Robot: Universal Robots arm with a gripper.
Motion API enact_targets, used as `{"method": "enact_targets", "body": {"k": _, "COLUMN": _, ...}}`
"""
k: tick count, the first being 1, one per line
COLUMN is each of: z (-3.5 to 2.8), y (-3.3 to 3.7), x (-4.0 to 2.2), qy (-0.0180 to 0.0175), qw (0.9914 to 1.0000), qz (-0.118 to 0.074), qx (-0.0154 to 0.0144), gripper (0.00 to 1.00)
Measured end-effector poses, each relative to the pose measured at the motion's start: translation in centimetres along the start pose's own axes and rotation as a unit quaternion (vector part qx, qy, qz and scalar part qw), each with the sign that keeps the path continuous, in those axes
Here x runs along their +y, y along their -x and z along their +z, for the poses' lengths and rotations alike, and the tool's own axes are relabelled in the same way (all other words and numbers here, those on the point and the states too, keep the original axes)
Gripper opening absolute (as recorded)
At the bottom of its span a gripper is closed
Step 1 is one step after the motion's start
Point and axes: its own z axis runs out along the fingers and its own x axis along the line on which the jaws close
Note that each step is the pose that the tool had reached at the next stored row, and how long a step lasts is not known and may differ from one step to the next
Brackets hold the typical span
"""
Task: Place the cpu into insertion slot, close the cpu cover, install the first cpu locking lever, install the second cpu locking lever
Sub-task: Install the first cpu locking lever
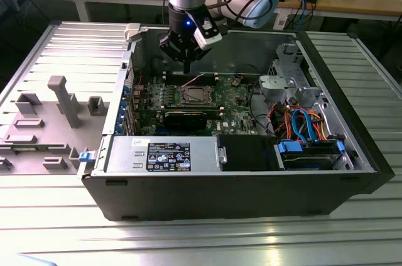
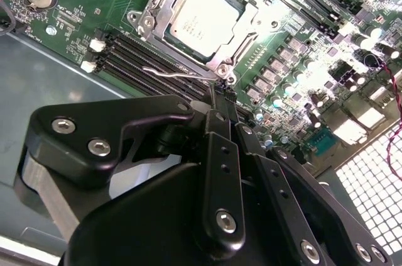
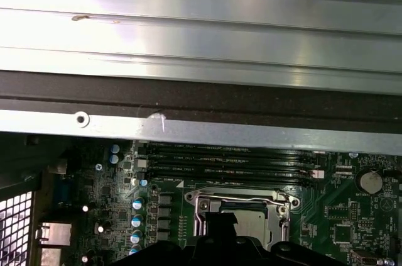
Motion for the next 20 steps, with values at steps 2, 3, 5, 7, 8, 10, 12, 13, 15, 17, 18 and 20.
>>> {"method": "enact_targets", "body": {"k": 2, "z": 0.01, "y": 0.02, "x": 0.00, "qy": 0.0001, "qw": 1.00000, "qz": 0.000, "qx": 0.0000, "gripper": 0.11}}
{"method": "enact_targets", "body": {"k": 3, "z": 0.00, "y": 0.03, "x": 0.00, "qy": 0.0001, "qw": 1.00000, "qz": 0.000, "qx": 0.0000, "gripper": 0.11}}
{"method": "enact_targets", "body": {"k": 5, "z": 0.00, "y": 0.05, "x": 0.00, "qy": 0.0000, "qw": 1.00000, "qz": 0.000, "qx": 0.0000, "gripper": 0.11}}
{"method": "enact_targets", "body": {"k": 7, "z": 0.01, "y": 0.06, "x": -0.01, "qy": 0.0001, "qw": 1.00000, "qz": 0.000, "qx": 0.0000, "gripper": 0.11}}
{"method": "enact_targets", "body": {"k": 8, "z": 0.01, "y": 0.06, "x": -0.01, "qy": 0.0000, "qw": 1.00000, "qz": 0.000, "qx": 0.0000, "gripper": 0.11}}
{"method": "enact_targets", "body": {"k": 10, "z": 0.00, "y": 0.09, "x": -0.12, "qy": 0.0178, "qw": 0.99984, "qz": 0.000, "qx": -0.0011, "gripper": 0.11}}
{"method": "enact_targets", "body": {"k": 12, "z": 0.20, "y": 0.24, "x": -0.14, "qy": 0.0295, "qw": 0.99956, "qz": 0.001, "qx": -0.0019, "gripper": 0.11}}
{"method": "enact_targets", "body": {"k": 13, "z": 0.48, "y": 0.37, "x": -0.16, "qy": 0.0294, "qw": 0.99957, "qz": 0.001, "qx": -0.0018, "gripper": 0.11}}
{"method": "enact_targets", "body": {"k": 15, "z": 0.98, "y": 0.86, "x": -0.20, "qy": 0.0294, "qw": 0.99956, "qz": 0.002, "qx": -0.0019, "gripper": 0.11}}
{"method": "enact_targets", "body": {"k": 17, "z": 1.43, "y": 1.28, "x": -0.24, "qy": 0.0294, "qw": 0.99956, "qz": 0.002, "qx": -0.0019, "gripper": 0.11}}
{"method": "enact_targets", "body": {"k": 18, "z": 1.64, "y": 1.39, "x": -0.25, "qy": 0.0293, "qw": 0.99957, "qz": 0.002, "qx": -0.0017, "gripper": 0.11}}
{"method": "enact_targets", "body": {"k": 20, "z": 1.78, "y": 1.51, "x": -0.26, "qy": 0.0293, "qw": 0.99957, "qz": 0.002, "qx": -0.0016, "gripper": 0.11}}
